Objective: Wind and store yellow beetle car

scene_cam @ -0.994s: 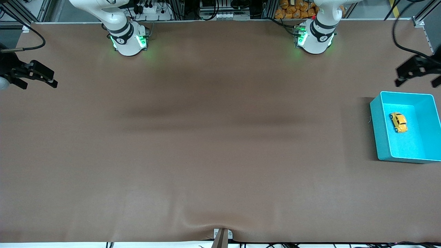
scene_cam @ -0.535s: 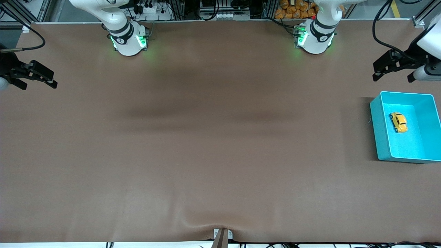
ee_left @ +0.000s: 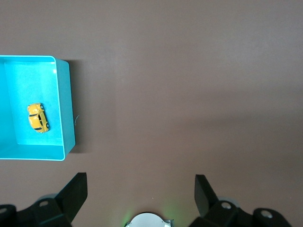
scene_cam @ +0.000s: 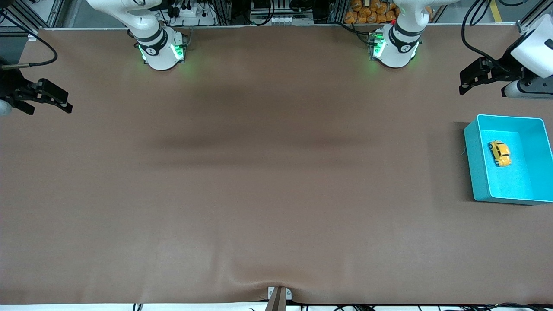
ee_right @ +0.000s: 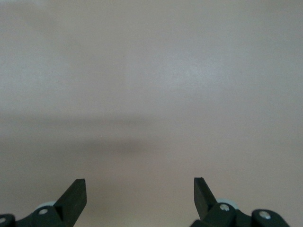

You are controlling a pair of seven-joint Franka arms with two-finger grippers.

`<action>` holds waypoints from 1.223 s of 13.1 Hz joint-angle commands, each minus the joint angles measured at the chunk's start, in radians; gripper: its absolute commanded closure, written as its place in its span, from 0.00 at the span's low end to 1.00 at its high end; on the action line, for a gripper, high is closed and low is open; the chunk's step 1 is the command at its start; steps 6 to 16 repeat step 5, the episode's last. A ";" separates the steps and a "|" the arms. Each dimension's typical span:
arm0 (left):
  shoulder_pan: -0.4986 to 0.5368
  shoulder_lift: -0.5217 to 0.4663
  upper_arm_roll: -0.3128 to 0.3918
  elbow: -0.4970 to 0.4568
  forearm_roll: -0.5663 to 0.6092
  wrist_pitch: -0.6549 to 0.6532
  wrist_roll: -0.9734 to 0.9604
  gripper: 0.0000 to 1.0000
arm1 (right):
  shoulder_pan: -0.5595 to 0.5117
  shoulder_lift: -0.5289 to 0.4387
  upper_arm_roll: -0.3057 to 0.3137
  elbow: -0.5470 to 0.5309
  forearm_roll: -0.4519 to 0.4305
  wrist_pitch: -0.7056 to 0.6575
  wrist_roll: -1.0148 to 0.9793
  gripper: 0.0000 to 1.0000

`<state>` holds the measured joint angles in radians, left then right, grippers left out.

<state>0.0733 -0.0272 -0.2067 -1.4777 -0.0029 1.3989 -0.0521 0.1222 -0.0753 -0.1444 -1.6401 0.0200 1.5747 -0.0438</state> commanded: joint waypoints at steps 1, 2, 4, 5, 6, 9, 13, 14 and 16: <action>-0.010 -0.019 0.006 -0.015 -0.028 -0.011 0.012 0.00 | 0.002 0.011 0.003 0.025 0.003 -0.012 0.013 0.00; -0.010 -0.017 0.006 -0.018 -0.028 -0.011 0.012 0.00 | 0.002 0.011 0.003 0.025 0.001 -0.010 0.013 0.00; -0.010 -0.014 0.006 -0.023 -0.028 -0.009 0.012 0.00 | 0.002 0.011 0.003 0.025 0.001 -0.009 0.013 0.00; -0.010 -0.013 0.006 -0.024 -0.028 -0.009 0.012 0.00 | 0.002 0.011 0.003 0.025 0.001 -0.009 0.012 0.00; -0.010 -0.013 0.006 -0.024 -0.028 -0.009 0.012 0.00 | 0.002 0.011 0.003 0.025 0.001 -0.009 0.012 0.00; -0.010 -0.013 0.006 -0.024 -0.028 -0.009 0.012 0.00 | 0.002 0.011 0.003 0.025 0.001 -0.009 0.012 0.00; -0.010 -0.013 0.006 -0.024 -0.028 -0.009 0.012 0.00 | 0.002 0.011 0.003 0.025 0.001 -0.009 0.012 0.00; -0.010 -0.013 0.006 -0.024 -0.028 -0.009 0.012 0.00 | 0.002 0.011 0.003 0.025 0.001 -0.009 0.012 0.00; -0.010 -0.013 0.006 -0.024 -0.028 -0.009 0.012 0.00 | 0.002 0.011 0.003 0.025 0.001 -0.009 0.012 0.00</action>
